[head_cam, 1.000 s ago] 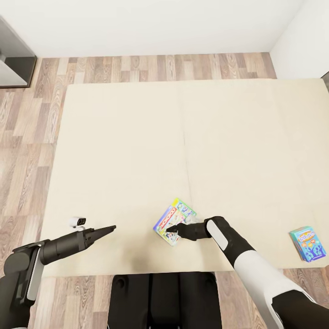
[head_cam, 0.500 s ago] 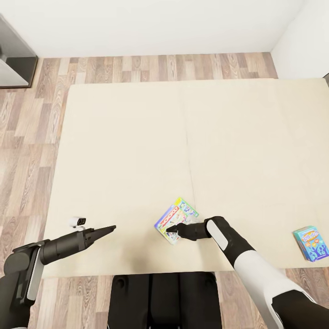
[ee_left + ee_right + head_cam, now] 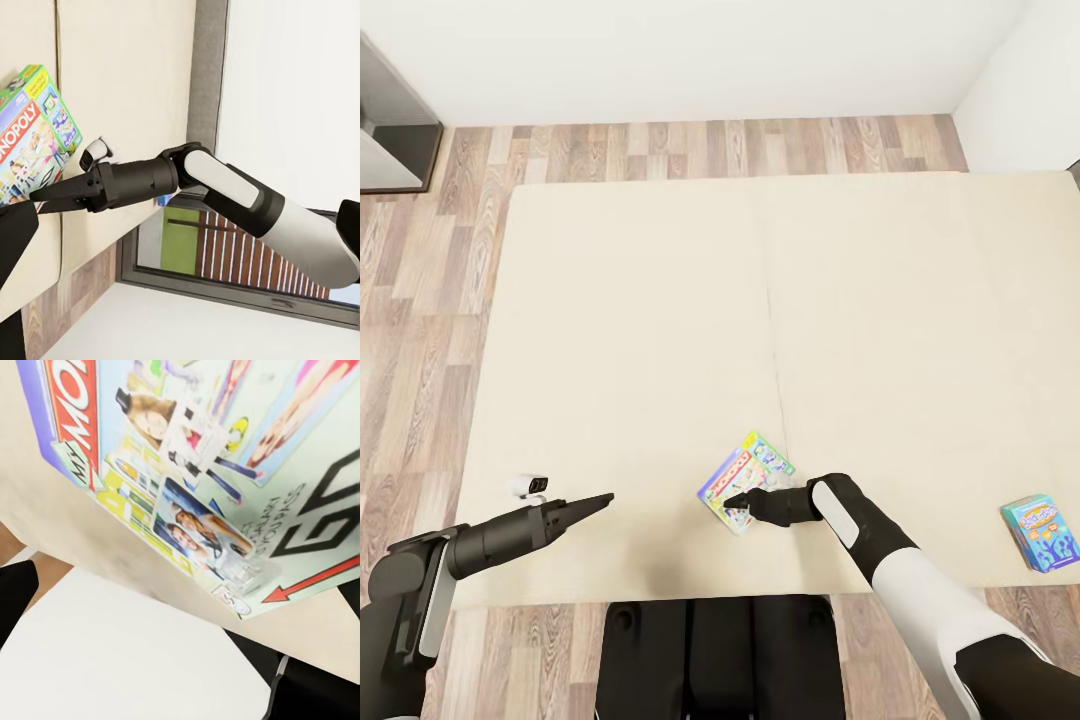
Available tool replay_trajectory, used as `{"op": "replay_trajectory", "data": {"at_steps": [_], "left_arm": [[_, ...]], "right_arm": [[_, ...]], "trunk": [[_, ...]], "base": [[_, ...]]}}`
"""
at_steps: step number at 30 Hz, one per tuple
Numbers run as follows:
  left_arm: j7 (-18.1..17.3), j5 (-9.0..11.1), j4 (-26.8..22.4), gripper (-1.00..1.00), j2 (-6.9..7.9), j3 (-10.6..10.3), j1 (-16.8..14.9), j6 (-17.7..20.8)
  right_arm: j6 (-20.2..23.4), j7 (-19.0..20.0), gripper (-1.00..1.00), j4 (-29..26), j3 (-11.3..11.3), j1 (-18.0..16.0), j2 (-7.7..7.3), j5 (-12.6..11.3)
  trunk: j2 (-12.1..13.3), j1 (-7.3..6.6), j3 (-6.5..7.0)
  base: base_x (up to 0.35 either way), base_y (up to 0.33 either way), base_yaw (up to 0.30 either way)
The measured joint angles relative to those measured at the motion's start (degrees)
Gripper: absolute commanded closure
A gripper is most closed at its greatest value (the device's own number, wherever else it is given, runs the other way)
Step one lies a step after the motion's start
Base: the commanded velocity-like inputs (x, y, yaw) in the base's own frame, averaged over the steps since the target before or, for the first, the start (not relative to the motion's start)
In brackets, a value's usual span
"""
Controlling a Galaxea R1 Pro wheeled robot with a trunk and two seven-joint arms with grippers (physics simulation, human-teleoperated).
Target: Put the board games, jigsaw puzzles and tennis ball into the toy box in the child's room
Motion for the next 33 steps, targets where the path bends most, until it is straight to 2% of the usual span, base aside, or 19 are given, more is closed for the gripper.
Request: {"op": "replay_trajectory", "data": {"at_steps": [11, 33], "left_arm": [[0.0, 0.0, 0.0, -1.0, 0.0, 0.0, 0.0, 0.0], [0.0, 0.0, 0.0, -1.0, 0.0, 0.0, 0.0, 0.0]], "right_arm": [[0.0, 0.0, -1.0, 0.0, 0.0, 0.0, 0.0, 0.0], [0.0, 0.0, -1.0, 0.0, 0.0, 0.0, 0.0, 0.0]], "trunk": [[0.0, 0.0, 0.0], [0.0, 0.0, 0.0]], "base": [[0.0, 0.083, 0.0], [0.0, 0.02, 0.0]]}}
